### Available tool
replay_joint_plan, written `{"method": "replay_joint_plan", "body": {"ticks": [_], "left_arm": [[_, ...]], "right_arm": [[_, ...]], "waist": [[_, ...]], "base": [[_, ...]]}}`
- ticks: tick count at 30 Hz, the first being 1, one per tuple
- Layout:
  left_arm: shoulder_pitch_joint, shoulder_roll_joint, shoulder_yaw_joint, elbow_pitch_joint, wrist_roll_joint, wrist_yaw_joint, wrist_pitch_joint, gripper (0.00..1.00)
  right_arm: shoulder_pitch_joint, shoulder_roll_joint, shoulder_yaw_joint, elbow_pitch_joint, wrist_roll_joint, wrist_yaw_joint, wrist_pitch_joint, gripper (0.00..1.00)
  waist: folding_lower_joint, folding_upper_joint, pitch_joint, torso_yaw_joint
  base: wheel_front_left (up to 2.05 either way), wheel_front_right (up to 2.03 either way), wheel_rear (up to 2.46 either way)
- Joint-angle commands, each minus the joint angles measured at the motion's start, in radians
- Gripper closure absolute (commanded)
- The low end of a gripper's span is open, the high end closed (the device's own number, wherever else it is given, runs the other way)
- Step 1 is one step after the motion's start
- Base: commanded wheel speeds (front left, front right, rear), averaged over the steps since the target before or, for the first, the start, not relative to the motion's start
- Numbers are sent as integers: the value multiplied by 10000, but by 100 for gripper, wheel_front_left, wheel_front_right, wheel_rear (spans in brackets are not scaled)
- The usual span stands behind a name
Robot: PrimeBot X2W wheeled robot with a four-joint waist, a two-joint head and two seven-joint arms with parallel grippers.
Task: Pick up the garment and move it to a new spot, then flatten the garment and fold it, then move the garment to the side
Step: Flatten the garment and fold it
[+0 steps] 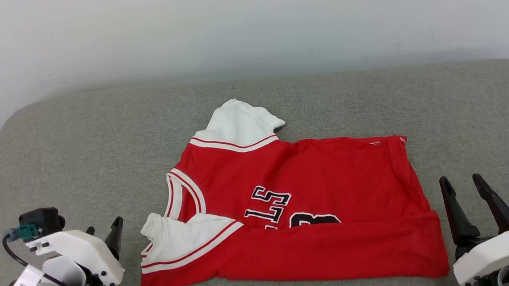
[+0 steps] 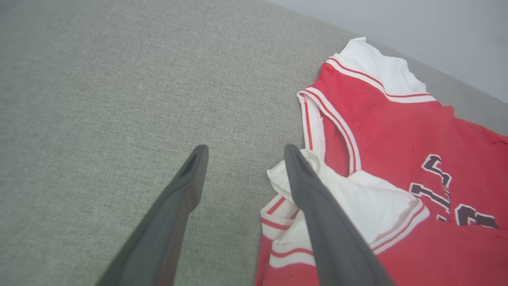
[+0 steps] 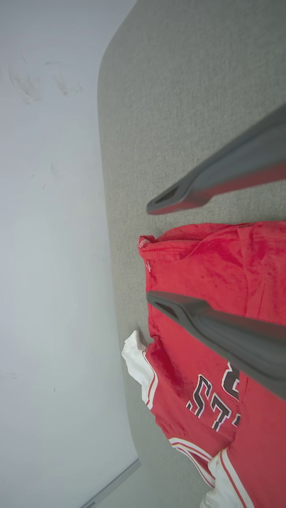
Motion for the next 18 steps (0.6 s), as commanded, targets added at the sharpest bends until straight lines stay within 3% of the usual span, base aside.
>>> {"method": "replay_joint_plan", "body": {"ticks": [1, 3, 5, 12, 18], "left_arm": [[133, 227, -41, -268, -141, 74, 551, 0], [163, 383, -95, -480, -230, 116, 1006, 0], [157, 827, -196, -1196, -529, 264, 2265, 0], [443, 1377, -609, -2256, -1001, 731, 4443, 0], [606, 1442, -919, -2421, -942, 1111, 5064, 0]], "right_arm": [[199, 136, -83, -219, -119, -9, 81, 0], [264, 200, -102, -361, -167, -9, 132, 0], [397, 371, -128, -687, -264, -9, 261, 0], [345, 574, -73, -920, -231, -9, 367, 0], [62, 699, 14, -822, -125, -9, 403, 0]], "waist": [[1, 0, -41, -61], [1, 0, -45, -91], [1, 0, 10, -194], [1, 0, 389, -491], [1, 0, 926, -801]], "base": [[0, 0, 0], [0, 0, 0], [0, 0, 0], [0, 0, 0], [0, 0, 0]]}}
